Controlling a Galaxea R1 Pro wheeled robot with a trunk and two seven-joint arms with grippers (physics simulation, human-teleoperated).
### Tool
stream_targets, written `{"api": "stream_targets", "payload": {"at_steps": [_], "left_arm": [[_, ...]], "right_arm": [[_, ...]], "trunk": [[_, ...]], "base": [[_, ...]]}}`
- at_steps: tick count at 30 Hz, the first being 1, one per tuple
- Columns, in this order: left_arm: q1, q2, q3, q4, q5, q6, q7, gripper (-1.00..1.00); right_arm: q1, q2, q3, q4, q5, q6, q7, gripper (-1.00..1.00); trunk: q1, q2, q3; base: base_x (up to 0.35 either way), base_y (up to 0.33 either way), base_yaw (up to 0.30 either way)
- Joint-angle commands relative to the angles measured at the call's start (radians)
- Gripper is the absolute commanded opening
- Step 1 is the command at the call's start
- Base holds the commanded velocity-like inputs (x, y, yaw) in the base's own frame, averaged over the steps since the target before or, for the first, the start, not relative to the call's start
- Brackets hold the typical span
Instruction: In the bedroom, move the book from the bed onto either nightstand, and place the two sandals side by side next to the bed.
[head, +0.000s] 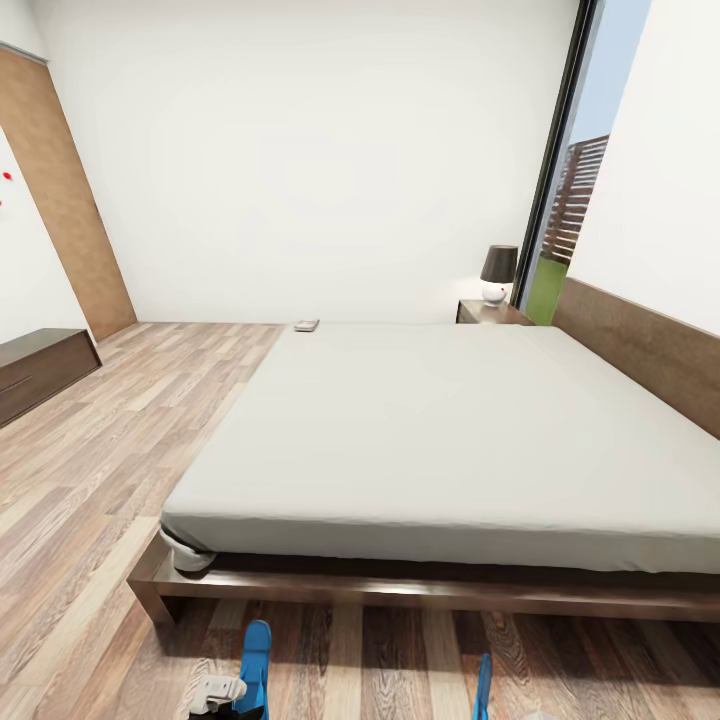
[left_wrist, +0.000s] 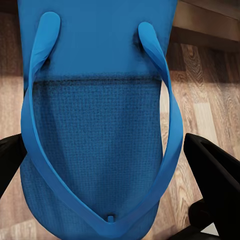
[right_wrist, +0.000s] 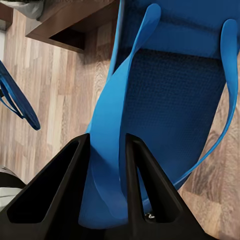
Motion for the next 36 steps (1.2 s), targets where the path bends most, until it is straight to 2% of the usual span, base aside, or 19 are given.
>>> {"api": "stream_targets", "payload": {"at_steps": [1,11,14,15,16,19,21,22,23,28,29,32,33,36], "left_arm": [[-0.001,0.000,0.002,0.001,0.002,-0.002,-0.005,-1.00],[-0.001,0.000,0.003,0.001,0.002,-0.002,-0.005,-1.00],[-0.001,0.007,0.007,-0.001,0.001,-0.001,0.026,-1.00],[-0.001,0.008,0.008,-0.001,0.001,-0.001,0.064,-1.00],[-0.001,0.007,0.008,-0.002,0.000,-0.001,0.218,-1.00],[-0.002,0.002,0.004,-0.016,0.000,0.001,0.497,-1.00],[-0.005,0.001,0.002,-0.047,-0.002,0.016,0.561,-1.00],[-0.008,0.001,0.002,-0.068,-0.003,0.038,0.577,-1.00],[-0.012,0.001,0.001,-0.105,-0.005,0.091,0.592,-1.00],[-0.018,0.002,0.000,-0.263,-0.007,0.279,0.605,-1.00],[-0.019,0.002,-0.001,-0.289,-0.008,0.311,0.605,-1.00],[-0.024,0.000,-0.001,-0.317,-0.008,0.347,0.605,-1.00],[-0.028,-0.010,-0.005,-0.326,-0.008,0.358,0.605,-1.00],[-0.030,-0.025,-0.006,-0.325,-0.010,0.361,0.606,-1.00]], "right_arm": [[0.000,-0.001,0.008,0.000,-0.010,0.003,0.004,-1.00],[0.000,-0.002,0.006,0.000,-0.013,0.003,0.003,-1.00],[0.000,-0.004,0.003,0.000,-0.013,0.003,0.002,-1.00],[0.000,-0.005,0.001,0.001,-0.013,0.004,0.002,-1.00],[0.000,-0.014,-0.002,0.001,-0.013,0.004,0.001,-1.00],[0.000,-0.033,-0.004,0.001,-0.013,0.005,0.000,-1.00],[0.000,-0.047,-0.004,0.001,-0.013,0.005,0.001,-1.00],[0.000,-0.055,-0.004,0.001,-0.013,0.005,0.001,-1.00],[0.000,-0.063,-0.004,0.001,-0.013,0.005,0.001,-1.00],[0.000,-0.075,-0.004,0.002,-0.013,0.005,0.000,-1.00],[0.000,-0.091,-0.006,0.002,-0.013,0.005,0.000,-1.00],[0.000,-0.138,-0.006,0.001,-0.014,0.005,0.001,-1.00],[0.000,-0.155,-0.002,0.002,-0.014,0.005,0.003,-1.00],[0.000,-0.160,0.000,0.003,-0.014,0.003,0.001,-1.00]], "trunk": [[0.000,0.000,-0.001],[0.000,0.000,-0.001],[0.000,0.000,-0.001],[0.000,0.000,-0.001],[0.000,0.000,-0.001],[0.000,0.000,-0.001],[0.000,0.000,-0.001],[0.000,0.000,-0.001],[0.000,0.000,-0.001],[0.000,0.000,-0.001],[0.000,0.000,-0.001],[0.000,0.000,-0.001],[0.004,-0.007,-0.004],[0.015,-0.028,-0.013]], "base": [[0.000,0.000,0.000],[0.000,0.000,0.000],[0.000,0.000,0.000],[0.000,0.000,0.000],[0.000,0.000,0.000],[0.000,0.000,0.000],[0.000,0.000,0.000],[0.000,0.000,0.000],[0.000,0.000,0.000],[0.000,0.000,0.000],[0.000,0.000,0.000],[0.000,0.000,0.000],[0.000,0.000,0.000],[0.000,0.000,0.000]]}}
